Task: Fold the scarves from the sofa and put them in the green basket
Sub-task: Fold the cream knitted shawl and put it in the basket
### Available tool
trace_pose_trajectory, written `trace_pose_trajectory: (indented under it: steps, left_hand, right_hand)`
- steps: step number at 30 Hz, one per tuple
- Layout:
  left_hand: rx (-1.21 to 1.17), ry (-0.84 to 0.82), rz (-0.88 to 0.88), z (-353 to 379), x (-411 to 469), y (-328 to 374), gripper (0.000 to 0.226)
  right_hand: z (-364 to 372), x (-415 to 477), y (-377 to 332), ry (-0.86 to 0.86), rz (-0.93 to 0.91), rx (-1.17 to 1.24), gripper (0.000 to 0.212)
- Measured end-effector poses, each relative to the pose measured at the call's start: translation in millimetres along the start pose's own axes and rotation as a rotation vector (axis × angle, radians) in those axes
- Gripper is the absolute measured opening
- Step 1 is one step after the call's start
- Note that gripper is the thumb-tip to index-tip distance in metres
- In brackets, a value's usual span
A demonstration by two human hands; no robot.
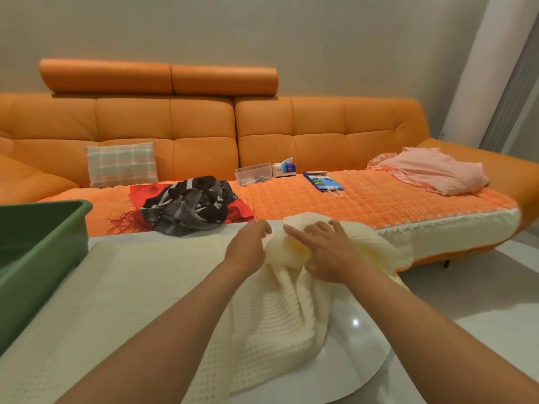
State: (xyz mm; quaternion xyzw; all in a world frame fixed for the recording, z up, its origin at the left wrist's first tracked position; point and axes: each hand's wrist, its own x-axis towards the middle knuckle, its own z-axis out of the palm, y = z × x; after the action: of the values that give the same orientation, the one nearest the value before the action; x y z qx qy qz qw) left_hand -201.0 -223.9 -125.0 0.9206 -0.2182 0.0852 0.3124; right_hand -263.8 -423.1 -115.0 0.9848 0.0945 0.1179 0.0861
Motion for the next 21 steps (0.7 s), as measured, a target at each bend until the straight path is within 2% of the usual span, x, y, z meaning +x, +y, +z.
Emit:
trace_pose_trajectory:
  steps: [3, 6, 8, 11, 12, 14, 15, 18, 19, 21]
  left_hand:
    - [0.039, -0.174, 0.001, -1, 23, -12, 0.051]
    - [0.002, -0.211, -0.026, 4, 43, -26, 0.046]
    - [0.021, -0.275, -0.058, 13, 52, -38, 0.042]
    - [0.107, -0.4, -0.132, 22, 61, -56, 0.05]
    - [0.193, -0.439, -0.144, 23, 63, -61, 0.055]
    - [0.405, -0.508, -0.154, 23, 69, -68, 0.058]
    - [0.477, -0.536, -0.164, 24, 72, -68, 0.058]
    - [0.511, -0.436, -0.15, 35, 79, -69, 0.067]
    - [0.478, -0.39, -0.137, 41, 81, -70, 0.073]
    - [0.444, -0.415, -0.131, 51, 83, -75, 0.087]
  right_hand:
    - [-3, 19, 3, 0.089, -0.103, 0.023, 0.077]
    - [2, 51, -3, -0.044, -0.119, 0.153, 0.057]
    - [2, 70, 2, -0.082, -0.016, 0.08, 0.039]
    - [4, 88, 27, 0.107, 0.221, -0.12, 0.024]
    - [4, 93, 37, 0.098, 0.318, -0.192, 0.02]
    - [8, 101, 49, 0.03, 0.464, -0.307, 0.026]
    - [13, 104, 51, 0.043, 0.454, -0.342, 0.035]
    - [30, 111, 42, 0.168, 0.139, -0.266, 0.055]
    - [35, 111, 34, 0.15, 0.06, -0.206, 0.056]
    - [46, 110, 19, -0.034, 0.083, -0.071, 0.059]
